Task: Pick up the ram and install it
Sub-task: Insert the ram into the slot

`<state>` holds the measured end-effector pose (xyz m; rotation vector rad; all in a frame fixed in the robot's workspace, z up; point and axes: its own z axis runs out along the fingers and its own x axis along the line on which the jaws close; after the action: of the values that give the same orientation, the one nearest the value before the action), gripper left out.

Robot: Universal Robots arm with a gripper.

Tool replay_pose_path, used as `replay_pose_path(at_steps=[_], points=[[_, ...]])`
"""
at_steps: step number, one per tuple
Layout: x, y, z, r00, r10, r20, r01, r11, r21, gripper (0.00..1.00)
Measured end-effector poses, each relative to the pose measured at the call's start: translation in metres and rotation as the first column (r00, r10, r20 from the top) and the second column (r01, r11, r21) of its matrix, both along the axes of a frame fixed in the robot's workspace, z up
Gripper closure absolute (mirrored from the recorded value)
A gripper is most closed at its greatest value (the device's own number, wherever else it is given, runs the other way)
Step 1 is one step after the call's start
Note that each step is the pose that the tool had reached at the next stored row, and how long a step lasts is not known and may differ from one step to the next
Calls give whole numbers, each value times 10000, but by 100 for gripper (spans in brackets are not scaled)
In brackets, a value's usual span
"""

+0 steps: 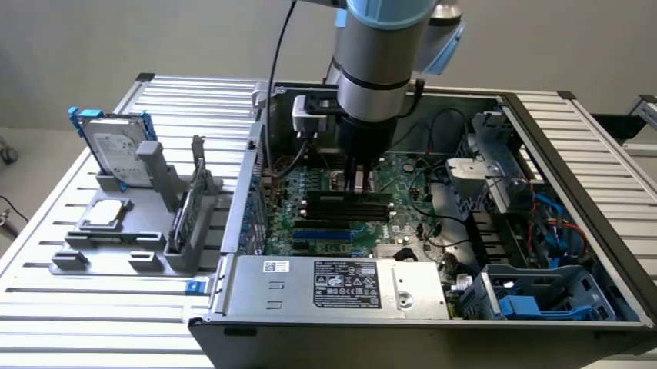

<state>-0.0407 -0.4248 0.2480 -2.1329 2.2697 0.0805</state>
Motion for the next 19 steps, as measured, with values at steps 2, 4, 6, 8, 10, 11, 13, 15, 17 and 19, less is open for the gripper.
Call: replay_pose_path(at_steps=[2, 4, 6, 8, 10, 11, 13, 15, 17, 19], points=[[0, -2, -36, 10000, 17, 0, -17, 10000, 0, 86], [2, -2, -72, 10000, 29, 0, -29, 10000, 0, 86], [10, -2, -110, 10000, 38, 0, -38, 10000, 0, 86], [21, -2, -146, 10000, 41, 1, -41, 10000, 2, 86], [22, -2, -169, 10000, 41, 1, -41, 10000, 1, 86], [23, -2, -169, 10000, 41, 0, -41, 10000, -1, 86], [25, -2, -169, 10000, 42, -1, -42, 10000, -2, 86], [26, -2, -171, 10000, 41, -1, -41, 10000, 0, 86], [26, -1, -180, 10000, 42, 1, -42, 10000, 3, 86], [26, -2, -188, 10000, 42, -1, -42, 10000, 1, 86]])
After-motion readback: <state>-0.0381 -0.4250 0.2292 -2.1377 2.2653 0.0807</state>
